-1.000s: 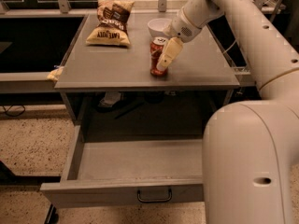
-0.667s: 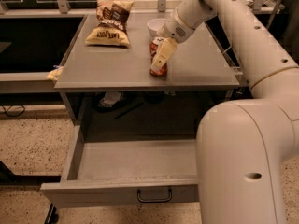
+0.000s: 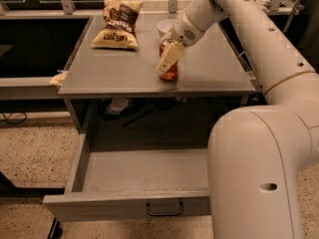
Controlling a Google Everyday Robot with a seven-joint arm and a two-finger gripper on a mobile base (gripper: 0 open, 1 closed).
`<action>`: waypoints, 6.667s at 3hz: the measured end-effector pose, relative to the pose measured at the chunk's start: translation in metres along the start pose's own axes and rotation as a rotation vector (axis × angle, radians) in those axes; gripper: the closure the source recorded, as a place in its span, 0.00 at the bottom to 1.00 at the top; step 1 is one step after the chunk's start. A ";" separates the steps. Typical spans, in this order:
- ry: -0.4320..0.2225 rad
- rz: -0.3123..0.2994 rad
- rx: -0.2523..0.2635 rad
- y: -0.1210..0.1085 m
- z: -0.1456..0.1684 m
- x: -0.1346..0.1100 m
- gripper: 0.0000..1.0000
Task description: Place coke can into top drawer
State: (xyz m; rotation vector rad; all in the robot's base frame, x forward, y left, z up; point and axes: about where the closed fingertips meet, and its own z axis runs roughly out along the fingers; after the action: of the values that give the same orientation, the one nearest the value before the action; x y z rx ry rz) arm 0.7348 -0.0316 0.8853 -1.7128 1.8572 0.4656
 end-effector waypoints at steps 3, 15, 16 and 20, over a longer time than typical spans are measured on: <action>0.008 -0.006 0.006 0.008 -0.010 -0.001 1.00; -0.137 -0.114 -0.092 0.248 0.072 0.159 1.00; -0.125 -0.118 -0.086 0.245 0.073 0.163 1.00; -0.035 -0.200 -0.118 0.217 0.096 0.186 1.00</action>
Offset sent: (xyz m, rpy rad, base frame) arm -0.0071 -0.0043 0.0028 -0.0029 -0.0045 -0.0033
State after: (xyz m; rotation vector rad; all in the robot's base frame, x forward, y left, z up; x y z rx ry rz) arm 0.5333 -0.0945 0.6704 -1.9318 1.6414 0.5292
